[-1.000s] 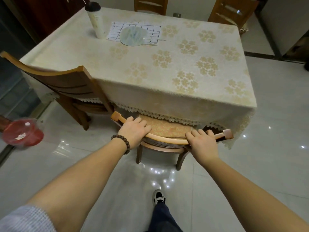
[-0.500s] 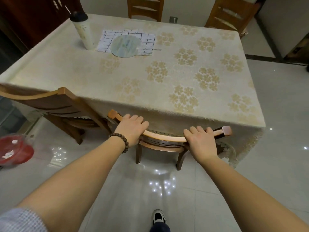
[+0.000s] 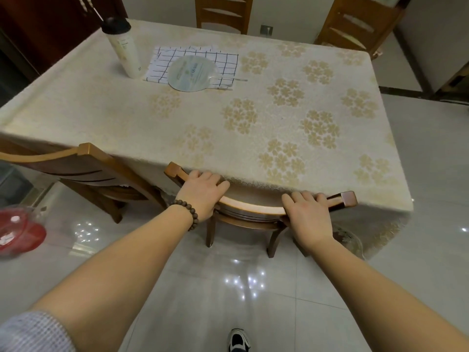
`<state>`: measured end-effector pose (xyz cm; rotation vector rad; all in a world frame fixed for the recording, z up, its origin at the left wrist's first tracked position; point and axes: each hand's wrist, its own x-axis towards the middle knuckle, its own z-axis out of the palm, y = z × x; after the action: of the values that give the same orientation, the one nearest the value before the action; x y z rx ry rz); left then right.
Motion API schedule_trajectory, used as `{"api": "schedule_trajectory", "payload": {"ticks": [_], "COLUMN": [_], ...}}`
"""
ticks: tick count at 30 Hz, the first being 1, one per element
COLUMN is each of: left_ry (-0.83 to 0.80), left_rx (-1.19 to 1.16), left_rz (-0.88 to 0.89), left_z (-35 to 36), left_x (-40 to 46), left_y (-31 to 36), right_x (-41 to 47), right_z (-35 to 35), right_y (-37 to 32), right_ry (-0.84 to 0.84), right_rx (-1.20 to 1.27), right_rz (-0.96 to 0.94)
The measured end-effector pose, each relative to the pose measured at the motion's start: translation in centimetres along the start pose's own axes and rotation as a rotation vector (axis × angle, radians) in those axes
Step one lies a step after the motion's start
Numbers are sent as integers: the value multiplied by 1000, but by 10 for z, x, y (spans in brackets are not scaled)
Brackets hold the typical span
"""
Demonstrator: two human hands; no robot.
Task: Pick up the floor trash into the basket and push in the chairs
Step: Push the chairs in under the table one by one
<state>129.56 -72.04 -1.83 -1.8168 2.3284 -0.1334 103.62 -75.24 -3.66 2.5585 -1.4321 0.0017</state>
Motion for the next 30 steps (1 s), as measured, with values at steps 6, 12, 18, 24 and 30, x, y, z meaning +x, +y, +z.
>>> {"api": "schedule_trajectory", "payload": {"ticks": [6,12,18,24,30], "left_ry": [-23,151,290,274,206], "left_rx": [-107,-213,-368,-435,-489], "left_rz": [-131,-233,-346,-303,-179], "left_z": [-13,-55,-78,-70,-67], "left_x": [-15,-57,-110,-152,-176], "left_y": [13,32,82,149,218], "right_x": [-3,-34,-102,-181,-261], "right_z": [-18,-70,-99,-94,-92], "right_y": [-1,-9,-25,-36,-30], "right_ry": [-145,-10,116,132,61], "right_rx": [62,237,304,326,355], "right_rz": [1,98,247,390,560]}}
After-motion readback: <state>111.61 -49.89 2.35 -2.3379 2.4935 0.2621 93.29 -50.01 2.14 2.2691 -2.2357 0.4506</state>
